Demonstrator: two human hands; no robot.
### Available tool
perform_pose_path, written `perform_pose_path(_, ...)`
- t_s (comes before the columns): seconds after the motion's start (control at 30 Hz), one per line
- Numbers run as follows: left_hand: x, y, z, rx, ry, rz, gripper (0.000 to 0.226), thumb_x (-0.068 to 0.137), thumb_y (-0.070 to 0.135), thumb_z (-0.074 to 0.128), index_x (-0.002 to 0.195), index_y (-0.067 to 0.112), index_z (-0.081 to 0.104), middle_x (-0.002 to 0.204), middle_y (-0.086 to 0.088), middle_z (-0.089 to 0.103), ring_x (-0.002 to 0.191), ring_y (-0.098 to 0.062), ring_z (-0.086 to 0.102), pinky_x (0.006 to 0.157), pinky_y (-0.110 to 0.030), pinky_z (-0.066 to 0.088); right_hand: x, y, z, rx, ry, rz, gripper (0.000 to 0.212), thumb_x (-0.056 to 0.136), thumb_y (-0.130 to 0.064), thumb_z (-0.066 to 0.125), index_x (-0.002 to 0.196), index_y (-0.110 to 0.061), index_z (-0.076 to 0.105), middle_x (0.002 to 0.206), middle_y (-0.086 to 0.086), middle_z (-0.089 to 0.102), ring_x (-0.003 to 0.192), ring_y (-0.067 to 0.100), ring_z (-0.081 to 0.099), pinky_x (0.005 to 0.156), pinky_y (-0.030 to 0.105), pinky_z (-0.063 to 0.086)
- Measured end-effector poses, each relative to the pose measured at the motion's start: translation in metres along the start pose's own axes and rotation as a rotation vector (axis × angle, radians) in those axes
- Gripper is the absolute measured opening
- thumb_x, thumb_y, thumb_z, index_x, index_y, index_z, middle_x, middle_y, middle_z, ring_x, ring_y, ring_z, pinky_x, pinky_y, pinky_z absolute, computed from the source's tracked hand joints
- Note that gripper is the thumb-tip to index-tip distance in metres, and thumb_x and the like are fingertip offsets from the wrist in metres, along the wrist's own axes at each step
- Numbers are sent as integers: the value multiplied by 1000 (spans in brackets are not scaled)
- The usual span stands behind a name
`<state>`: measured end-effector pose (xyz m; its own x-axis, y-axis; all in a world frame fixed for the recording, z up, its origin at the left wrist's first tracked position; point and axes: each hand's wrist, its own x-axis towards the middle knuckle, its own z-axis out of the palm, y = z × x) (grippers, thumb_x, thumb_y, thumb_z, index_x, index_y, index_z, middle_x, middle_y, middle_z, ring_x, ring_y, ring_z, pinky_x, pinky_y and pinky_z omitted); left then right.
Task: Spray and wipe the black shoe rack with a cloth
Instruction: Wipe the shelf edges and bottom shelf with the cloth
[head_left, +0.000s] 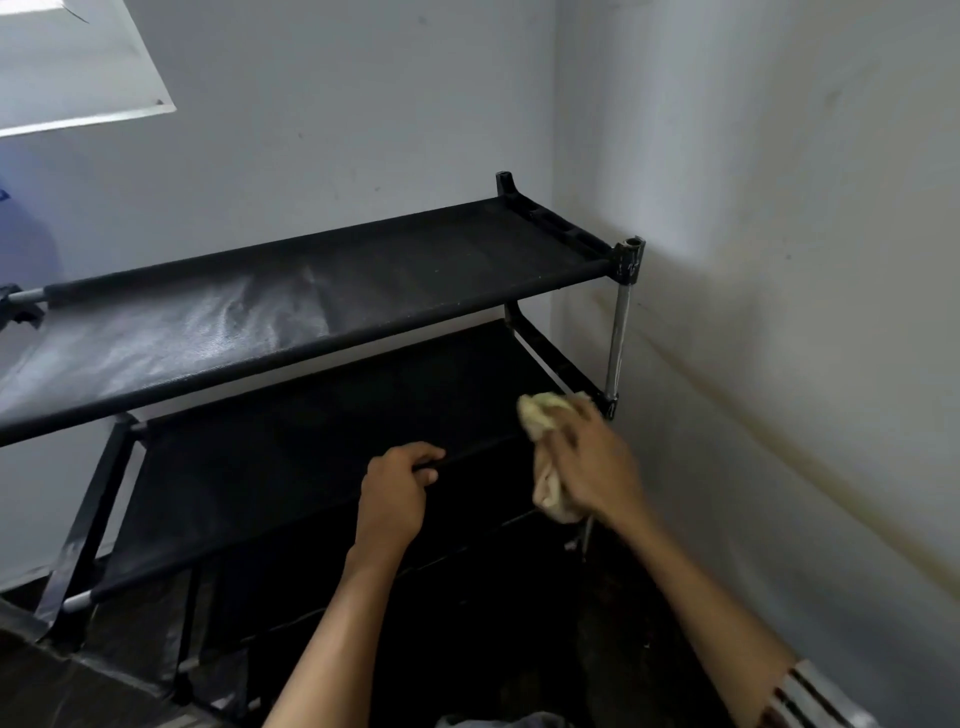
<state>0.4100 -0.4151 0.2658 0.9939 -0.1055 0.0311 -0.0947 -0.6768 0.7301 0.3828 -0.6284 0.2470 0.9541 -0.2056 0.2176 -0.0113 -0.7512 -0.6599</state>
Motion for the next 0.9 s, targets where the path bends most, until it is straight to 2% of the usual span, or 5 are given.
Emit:
perform_pose_path(0.17,1,-3,2,9,16,-17,30,91,1,54,113,16,67,115,-4,64,104,-14,57,86,-25,43,-8,-9,12,9,127,50,38,95,-23,45,132,-22,53,144,0,36,117,29,51,94,38,44)
perform_pose_path(0.37,-1,-4,4,37,80,21,29,89,-1,55,106,18,70,104,1,68,89,-2,56,75,-17,40,-49,-26,58,3,-154,-270,38,91,-35,40,128,-37,51,144,-15,30,114,23,45,84,38,48)
perform_pose_path(0.53,2,-5,2,-5,4,-3,30,91,1,54,114,17,66,116,-4,63,103,-11,56,85,-23,41,-29,47,13,63,49,-22,33,95,-17,45,125,-16,60,137,5,49,119,28,53,96,34,42)
perform_pose_path(0.7,5,-7,5,5,32,15,30,90,-1,54,113,14,67,111,-2,65,94,-4,52,78,-17,39,-40,29,18,339,238,-58,34,91,-23,43,117,-20,64,124,-16,48,115,-4,47,91,9,34)
perform_pose_path(0.9,5,-8,9,23,80,31,30,87,-3,57,104,17,71,99,4,68,86,0,56,69,-8,37,-40,-44,73,657,254,242,36,97,-11,45,133,-15,52,141,-4,36,129,17,42,104,24,34)
